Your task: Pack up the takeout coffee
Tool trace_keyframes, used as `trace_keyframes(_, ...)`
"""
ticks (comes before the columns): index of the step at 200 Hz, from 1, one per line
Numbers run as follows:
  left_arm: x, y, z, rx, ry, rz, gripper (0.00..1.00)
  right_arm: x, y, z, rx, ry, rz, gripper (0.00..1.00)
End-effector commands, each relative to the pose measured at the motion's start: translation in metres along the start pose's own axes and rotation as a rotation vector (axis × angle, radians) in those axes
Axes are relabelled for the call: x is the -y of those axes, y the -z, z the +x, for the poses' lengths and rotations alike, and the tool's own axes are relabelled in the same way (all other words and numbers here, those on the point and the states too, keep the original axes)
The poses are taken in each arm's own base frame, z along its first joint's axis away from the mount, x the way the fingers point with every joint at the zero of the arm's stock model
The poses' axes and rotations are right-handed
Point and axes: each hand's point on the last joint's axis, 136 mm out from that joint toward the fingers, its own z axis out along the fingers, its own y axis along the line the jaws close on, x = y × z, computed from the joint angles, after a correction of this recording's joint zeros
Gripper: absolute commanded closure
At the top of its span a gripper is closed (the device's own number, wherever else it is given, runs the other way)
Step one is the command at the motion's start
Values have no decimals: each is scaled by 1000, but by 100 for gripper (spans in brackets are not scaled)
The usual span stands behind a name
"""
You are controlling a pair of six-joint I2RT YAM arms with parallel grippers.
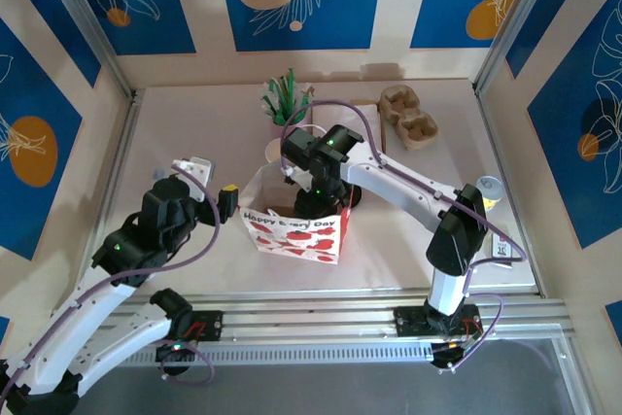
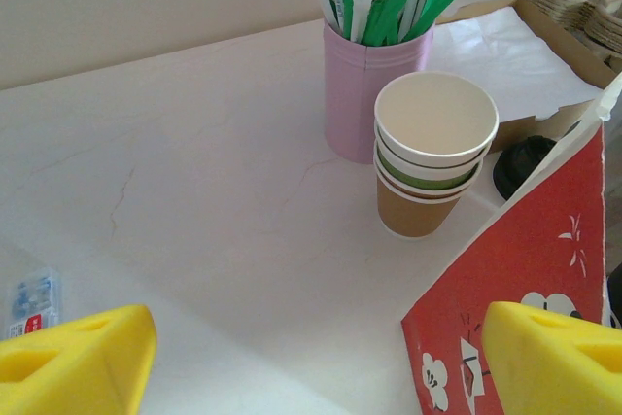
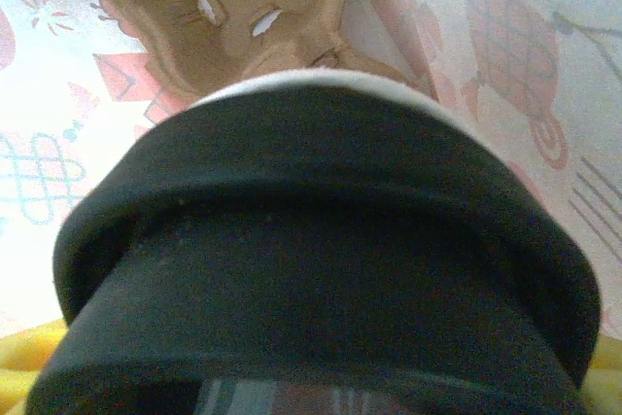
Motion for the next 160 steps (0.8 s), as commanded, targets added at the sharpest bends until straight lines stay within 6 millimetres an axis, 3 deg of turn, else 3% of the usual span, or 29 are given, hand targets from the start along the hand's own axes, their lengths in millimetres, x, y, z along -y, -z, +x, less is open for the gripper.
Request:
trace_keyframes(1,-6,2,-3,4,-14,-28,13,5,8,10,-7,-18,9,27)
trace_keyframes(100,-7,1,-3,-3,-17,-32,12,8,10,16,-4,-22,-3,27)
trace_keyframes(128,0,10,-22,23,6,14,9,7,7,15,-7,-18,-12,27)
trace_keyframes(160,28,22,-48,45,24,178,0,6,5,16,-5,-15,-17,28)
